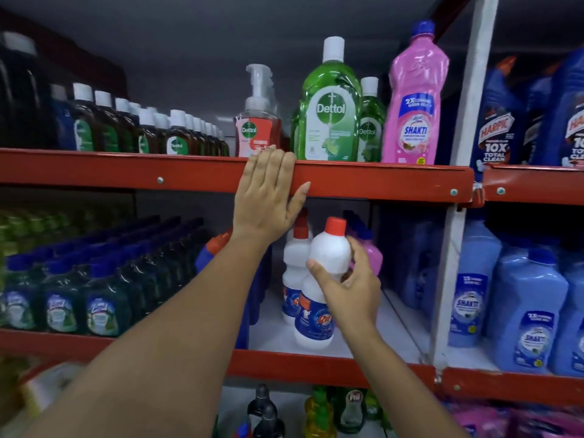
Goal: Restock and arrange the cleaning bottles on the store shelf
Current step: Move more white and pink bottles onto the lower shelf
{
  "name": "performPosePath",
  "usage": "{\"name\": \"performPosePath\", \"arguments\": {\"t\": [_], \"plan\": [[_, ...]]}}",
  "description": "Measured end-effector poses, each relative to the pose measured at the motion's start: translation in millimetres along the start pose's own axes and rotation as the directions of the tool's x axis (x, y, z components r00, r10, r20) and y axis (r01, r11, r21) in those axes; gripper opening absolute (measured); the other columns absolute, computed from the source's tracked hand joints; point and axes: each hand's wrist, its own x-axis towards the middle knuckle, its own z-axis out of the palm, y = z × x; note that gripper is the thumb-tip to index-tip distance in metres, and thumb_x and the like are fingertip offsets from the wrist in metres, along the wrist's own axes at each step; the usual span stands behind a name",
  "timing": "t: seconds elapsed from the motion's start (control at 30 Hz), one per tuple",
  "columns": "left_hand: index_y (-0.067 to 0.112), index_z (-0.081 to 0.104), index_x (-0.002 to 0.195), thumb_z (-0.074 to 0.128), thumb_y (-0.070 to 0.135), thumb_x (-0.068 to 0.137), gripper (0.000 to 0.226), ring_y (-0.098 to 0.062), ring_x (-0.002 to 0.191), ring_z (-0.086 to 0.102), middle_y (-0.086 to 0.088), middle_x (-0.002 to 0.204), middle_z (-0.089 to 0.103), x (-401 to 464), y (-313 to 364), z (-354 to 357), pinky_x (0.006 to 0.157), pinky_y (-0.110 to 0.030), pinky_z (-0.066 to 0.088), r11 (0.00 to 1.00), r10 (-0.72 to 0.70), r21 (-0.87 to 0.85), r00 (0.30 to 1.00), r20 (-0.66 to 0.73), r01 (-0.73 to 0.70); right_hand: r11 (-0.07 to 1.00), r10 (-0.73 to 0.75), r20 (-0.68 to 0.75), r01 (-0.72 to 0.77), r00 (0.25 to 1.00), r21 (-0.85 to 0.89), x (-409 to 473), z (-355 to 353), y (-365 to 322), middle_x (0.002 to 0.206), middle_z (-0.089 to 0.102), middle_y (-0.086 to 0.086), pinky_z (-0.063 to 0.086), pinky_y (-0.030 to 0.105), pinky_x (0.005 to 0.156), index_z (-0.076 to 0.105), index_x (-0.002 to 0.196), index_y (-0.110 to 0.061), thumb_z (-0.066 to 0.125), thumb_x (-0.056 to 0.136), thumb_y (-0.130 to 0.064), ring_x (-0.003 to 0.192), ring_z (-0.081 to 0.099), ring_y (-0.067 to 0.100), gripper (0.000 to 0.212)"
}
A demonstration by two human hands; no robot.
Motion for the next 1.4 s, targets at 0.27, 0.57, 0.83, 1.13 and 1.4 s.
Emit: {"name": "performPosePath", "arguments": {"t": [0.27,0.57,0.83,1.13,1.4], "plan": [[0.004,0.059,0.121,0.030,0.043,0.099,0.054,-0.029,0.117,0.055,-0.014,0.119,0.063,0,-3,13,0.108,-0.039,0.034,0.999,0.029,0.027,0.985,-0.170,-0.024,0.999,0.025,-0.024,-0.026,0.999,-0.027,-10,44,21,0.113,0.064,-0.007,0.052,0.034,0.082,0.051,0.128,-0.027,0.081,0.068,-0.042,0.101,0.061,0.016,0.068],[0.005,0.063,0.117,0.030,0.043,0.098,0.053,-0.026,0.114,0.058,-0.012,0.116,0.066,0,-3,17,0.105,-0.038,0.038,0.999,0.038,0.045,0.966,-0.255,-0.027,0.994,0.000,-0.035,-0.004,0.999,-0.108,-19,60,30,0.125,0.065,-0.001,0.055,0.042,0.087,0.050,0.133,-0.026,0.080,0.065,-0.051,0.110,0.061,0.021,0.079],[0.005,0.061,0.120,0.031,0.042,0.099,0.052,-0.027,0.117,0.056,-0.012,0.119,0.064,-1,-3,16,0.108,-0.039,0.036,0.999,0.024,0.029,0.974,-0.227,-0.018,0.982,-0.055,0.026,0.058,0.998,-0.179,-21,57,34,0.136,0.057,0.000,0.044,0.030,0.084,0.042,0.141,-0.023,0.079,0.070,-0.043,0.119,0.055,0.022,0.083],[0.003,0.055,0.125,0.031,0.042,0.100,0.052,-0.028,0.123,0.050,-0.014,0.124,0.060,-1,-3,4,0.113,-0.038,0.028,1.000,0.007,-0.019,0.995,-0.100,-0.009,0.858,-0.293,0.206,0.352,0.933,-0.373,-28,25,33,0.164,0.002,0.000,0.013,0.032,0.120,-0.008,0.151,-0.030,0.040,0.096,-0.053,0.150,-0.003,0.011,0.077],[0.002,0.052,0.128,0.031,0.042,0.101,0.052,-0.030,0.127,0.046,-0.016,0.128,0.057,-4,-1,-4,0.115,-0.040,0.026,0.997,-0.021,-0.070,1.000,0.011,0.021,0.607,-0.588,0.131,0.543,0.798,-0.580,20,-38,-5,0.163,0.004,0.011,0.004,0.041,0.123,0.008,0.154,-0.015,0.040,0.097,-0.049,0.151,-0.003,0.024,0.074]]}}
